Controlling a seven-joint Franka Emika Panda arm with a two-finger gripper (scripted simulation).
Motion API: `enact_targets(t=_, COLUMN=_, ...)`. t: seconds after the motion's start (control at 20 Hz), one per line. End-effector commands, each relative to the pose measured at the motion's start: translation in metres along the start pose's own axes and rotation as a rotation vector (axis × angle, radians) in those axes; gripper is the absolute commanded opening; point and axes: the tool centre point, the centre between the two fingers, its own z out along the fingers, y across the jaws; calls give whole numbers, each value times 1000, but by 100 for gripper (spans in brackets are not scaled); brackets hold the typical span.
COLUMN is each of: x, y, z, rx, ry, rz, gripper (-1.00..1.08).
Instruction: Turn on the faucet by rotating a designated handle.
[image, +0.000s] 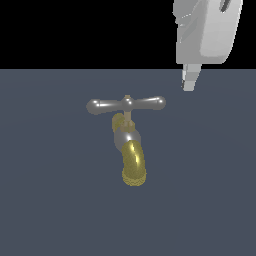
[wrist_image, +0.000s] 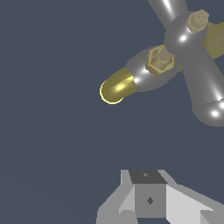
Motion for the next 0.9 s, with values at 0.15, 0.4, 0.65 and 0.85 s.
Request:
enact_targets(t=0.15, x=4, y=15, z=19, rx=-2, ry=2, rz=-115, gripper=-100)
enact_targets(t=0.4, x=10, y=27, z=35, rx=-2, ry=4, rz=-213, gripper=-100)
enact_targets(t=0.65, x=16, y=37, z=48, rx=-2, ry=7, rz=-295, gripper=-100)
enact_targets(t=0.85, x=20, y=43, z=56, rx=-1, ry=10, rz=-343, gripper=-100)
